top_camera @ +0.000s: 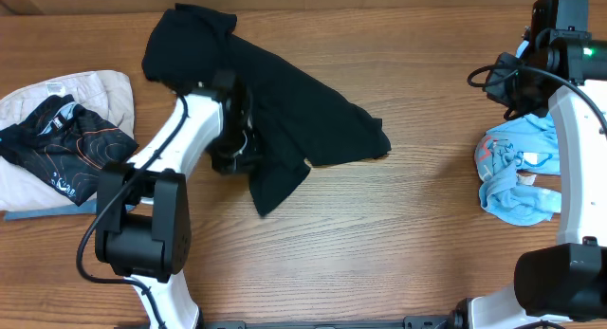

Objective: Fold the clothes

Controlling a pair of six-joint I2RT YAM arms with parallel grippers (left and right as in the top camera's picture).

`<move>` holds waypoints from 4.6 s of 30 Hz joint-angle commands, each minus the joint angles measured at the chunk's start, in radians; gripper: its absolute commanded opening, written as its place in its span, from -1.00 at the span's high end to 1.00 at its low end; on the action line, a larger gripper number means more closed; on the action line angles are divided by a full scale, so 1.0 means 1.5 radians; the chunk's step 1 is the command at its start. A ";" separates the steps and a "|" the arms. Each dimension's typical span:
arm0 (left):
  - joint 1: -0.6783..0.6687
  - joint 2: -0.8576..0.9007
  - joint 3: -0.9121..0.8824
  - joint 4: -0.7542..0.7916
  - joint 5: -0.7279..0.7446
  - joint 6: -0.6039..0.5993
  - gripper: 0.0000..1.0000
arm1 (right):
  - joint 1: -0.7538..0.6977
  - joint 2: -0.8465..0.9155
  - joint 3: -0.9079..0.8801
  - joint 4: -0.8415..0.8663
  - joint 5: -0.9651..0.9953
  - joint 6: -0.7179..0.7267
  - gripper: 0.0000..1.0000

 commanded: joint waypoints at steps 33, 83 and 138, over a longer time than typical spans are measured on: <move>0.003 -0.176 0.342 -0.089 -0.106 0.037 0.92 | 0.448 0.028 -0.303 0.323 -0.230 -0.348 -0.15; 0.004 -0.176 0.404 -0.142 -0.257 0.060 0.92 | 0.053 0.076 -0.045 0.172 -0.010 -0.034 -0.69; 0.039 -0.184 0.520 -0.084 -0.264 0.103 0.92 | 0.131 -0.096 -0.008 0.081 -0.011 -0.127 0.92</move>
